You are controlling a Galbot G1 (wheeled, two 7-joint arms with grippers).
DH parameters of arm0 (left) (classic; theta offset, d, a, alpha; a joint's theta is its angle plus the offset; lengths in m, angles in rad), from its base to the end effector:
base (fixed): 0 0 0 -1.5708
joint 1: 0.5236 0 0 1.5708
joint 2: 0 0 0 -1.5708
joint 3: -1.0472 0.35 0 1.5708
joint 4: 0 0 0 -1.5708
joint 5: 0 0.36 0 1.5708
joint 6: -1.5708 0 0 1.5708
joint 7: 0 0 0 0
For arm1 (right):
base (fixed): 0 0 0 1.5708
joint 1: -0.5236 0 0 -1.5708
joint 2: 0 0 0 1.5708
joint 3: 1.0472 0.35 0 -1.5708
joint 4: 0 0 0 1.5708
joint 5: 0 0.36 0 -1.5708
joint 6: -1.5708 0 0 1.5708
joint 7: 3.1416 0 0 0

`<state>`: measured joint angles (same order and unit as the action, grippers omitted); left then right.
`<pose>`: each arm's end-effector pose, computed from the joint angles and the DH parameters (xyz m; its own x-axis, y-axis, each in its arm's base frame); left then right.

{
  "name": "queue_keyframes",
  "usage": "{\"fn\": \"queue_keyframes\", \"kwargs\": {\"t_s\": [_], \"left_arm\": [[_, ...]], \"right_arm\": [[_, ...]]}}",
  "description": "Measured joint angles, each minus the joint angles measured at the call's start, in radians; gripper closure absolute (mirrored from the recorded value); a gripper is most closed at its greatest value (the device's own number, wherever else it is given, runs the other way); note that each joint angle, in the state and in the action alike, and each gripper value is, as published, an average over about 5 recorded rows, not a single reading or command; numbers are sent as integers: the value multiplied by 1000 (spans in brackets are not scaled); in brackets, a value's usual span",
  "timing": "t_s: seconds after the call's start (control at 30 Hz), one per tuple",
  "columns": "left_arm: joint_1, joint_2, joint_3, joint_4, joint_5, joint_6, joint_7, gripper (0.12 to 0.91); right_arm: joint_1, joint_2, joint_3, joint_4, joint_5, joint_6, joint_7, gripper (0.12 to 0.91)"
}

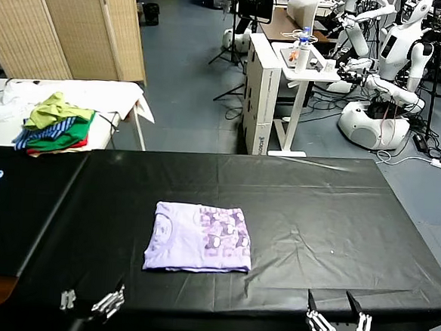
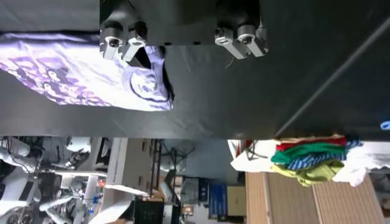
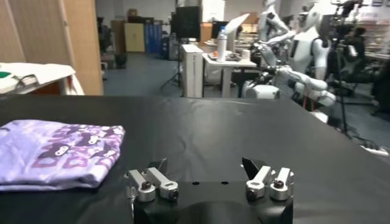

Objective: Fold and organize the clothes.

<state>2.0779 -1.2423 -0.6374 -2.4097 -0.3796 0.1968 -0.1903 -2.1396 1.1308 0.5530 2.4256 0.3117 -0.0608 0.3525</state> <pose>0.0637 0.0524 -0.2405 -0.9186 -0.0098 0.3950 -0.0246 0.9992 -0.0326 0.0484 -0.0397 -0.2410 -0.9433 0.0447 0.3289 0.0335 0.9987 -0.0396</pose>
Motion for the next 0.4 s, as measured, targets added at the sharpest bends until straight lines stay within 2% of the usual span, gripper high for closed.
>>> {"fn": "queue_keyframes", "kwargs": {"t_s": [0.4], "left_arm": [[25, 13, -33, 0, -10, 15, 10, 123]], "right_arm": [[-51, 9, -7, 11, 1, 0, 14, 118]]}}
